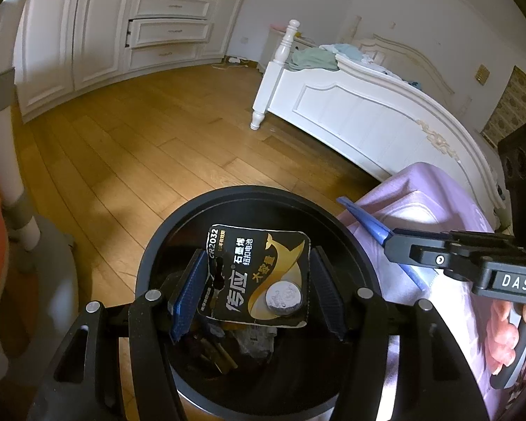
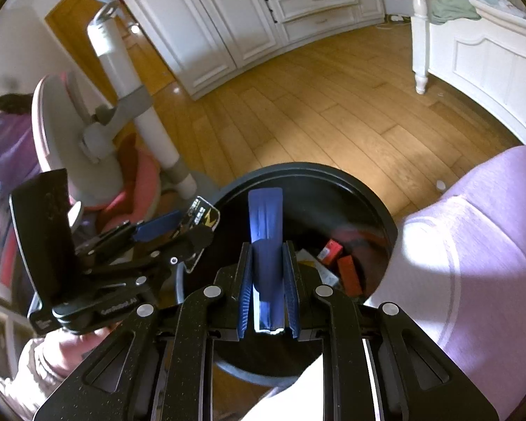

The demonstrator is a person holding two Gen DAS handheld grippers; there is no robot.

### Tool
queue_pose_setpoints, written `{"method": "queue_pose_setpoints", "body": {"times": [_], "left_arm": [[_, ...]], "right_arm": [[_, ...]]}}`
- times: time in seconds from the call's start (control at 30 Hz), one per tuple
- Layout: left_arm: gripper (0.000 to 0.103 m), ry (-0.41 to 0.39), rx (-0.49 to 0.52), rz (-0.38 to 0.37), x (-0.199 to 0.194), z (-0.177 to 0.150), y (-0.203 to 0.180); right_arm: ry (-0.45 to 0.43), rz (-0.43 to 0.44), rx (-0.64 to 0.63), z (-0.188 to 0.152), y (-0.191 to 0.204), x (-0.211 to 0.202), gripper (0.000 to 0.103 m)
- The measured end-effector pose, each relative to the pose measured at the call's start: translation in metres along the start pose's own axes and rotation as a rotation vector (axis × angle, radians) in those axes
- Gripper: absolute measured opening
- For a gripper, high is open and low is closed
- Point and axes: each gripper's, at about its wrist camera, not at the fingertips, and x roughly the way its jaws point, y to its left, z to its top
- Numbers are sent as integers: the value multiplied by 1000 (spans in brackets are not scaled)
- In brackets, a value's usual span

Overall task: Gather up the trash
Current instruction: 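Carry battery card and blue strip over the bin, open both tools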

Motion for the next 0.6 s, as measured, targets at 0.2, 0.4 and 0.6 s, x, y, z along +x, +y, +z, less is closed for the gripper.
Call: {"method": "queue_pose_setpoints", "body": {"times": [0.2, 0.4, 0.6], "left_arm": [[78, -15, 5, 13, -2, 0, -4], [81, -25, 20, 18, -8, 0, -14], [90, -46, 64, 7, -18, 0, -44]], "right_arm": [[-23, -8, 11, -1, -4, -6, 52], [-55, 4, 29, -6, -11, -22, 52], [-98, 14, 73, -25, -32, -52, 56]]}}
